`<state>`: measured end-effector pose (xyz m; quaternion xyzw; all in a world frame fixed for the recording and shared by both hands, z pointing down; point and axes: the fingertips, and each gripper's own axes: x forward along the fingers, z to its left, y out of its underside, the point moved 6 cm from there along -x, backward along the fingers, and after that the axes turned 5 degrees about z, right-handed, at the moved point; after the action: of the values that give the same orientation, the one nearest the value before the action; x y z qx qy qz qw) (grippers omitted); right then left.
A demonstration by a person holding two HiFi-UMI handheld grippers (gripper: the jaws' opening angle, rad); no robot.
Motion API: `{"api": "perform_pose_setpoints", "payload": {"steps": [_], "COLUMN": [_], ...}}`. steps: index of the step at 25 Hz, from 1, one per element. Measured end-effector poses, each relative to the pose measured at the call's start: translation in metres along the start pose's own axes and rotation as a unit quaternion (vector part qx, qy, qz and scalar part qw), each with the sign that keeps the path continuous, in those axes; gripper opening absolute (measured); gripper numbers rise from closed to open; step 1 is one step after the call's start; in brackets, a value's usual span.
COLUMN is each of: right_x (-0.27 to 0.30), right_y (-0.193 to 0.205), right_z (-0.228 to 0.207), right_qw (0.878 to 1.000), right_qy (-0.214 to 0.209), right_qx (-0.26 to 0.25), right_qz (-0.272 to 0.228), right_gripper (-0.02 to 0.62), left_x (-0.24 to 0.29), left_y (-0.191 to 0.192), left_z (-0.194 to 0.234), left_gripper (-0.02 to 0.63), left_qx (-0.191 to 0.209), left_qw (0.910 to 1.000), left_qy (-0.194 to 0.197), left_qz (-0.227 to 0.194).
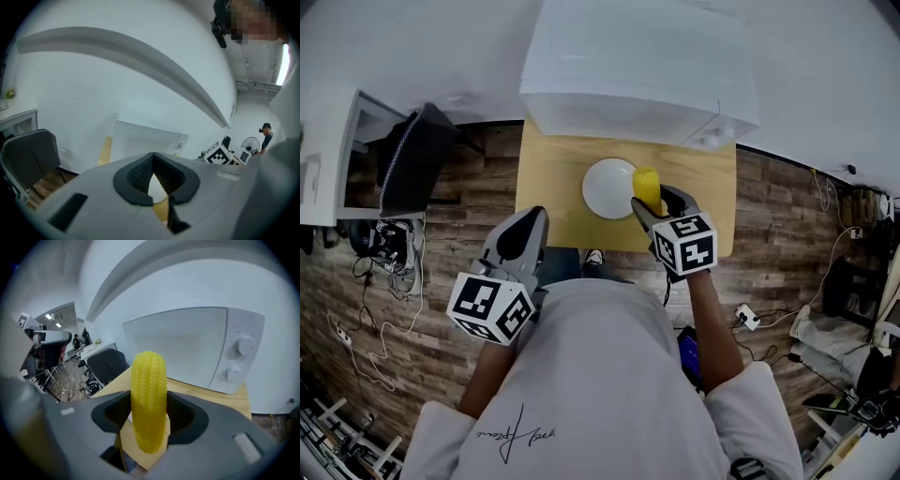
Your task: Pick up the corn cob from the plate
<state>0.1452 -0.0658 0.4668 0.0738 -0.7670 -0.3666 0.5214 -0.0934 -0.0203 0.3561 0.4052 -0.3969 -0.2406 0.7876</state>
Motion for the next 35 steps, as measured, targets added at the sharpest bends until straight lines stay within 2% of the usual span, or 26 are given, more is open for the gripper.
{"api": "perform_pose_setpoints", "payload": {"steps": [21, 35], "right_x": [-0.041, -0.071], "right_y": [-0.009, -0.008], "right_z": [0.009, 0.023], "right_qw": [0.995, 0.99], "right_qy": [0.015, 0.026], "right_qx": [0.058, 0.067], "right_qz": [-0.081, -0.121], "right_gripper": [0.245, 0.245], "left_x": [-0.001, -0.013], "left_y": [0.005, 0.008], "left_z": [-0.003, 0.0], "left_gripper": [-0.006, -0.006], "left_qx": [0.007, 0.004], "left_qw": [0.9999, 0.9999], "left_qy": [0.011, 0.013], "left_qz": [0.005, -0.001]}}
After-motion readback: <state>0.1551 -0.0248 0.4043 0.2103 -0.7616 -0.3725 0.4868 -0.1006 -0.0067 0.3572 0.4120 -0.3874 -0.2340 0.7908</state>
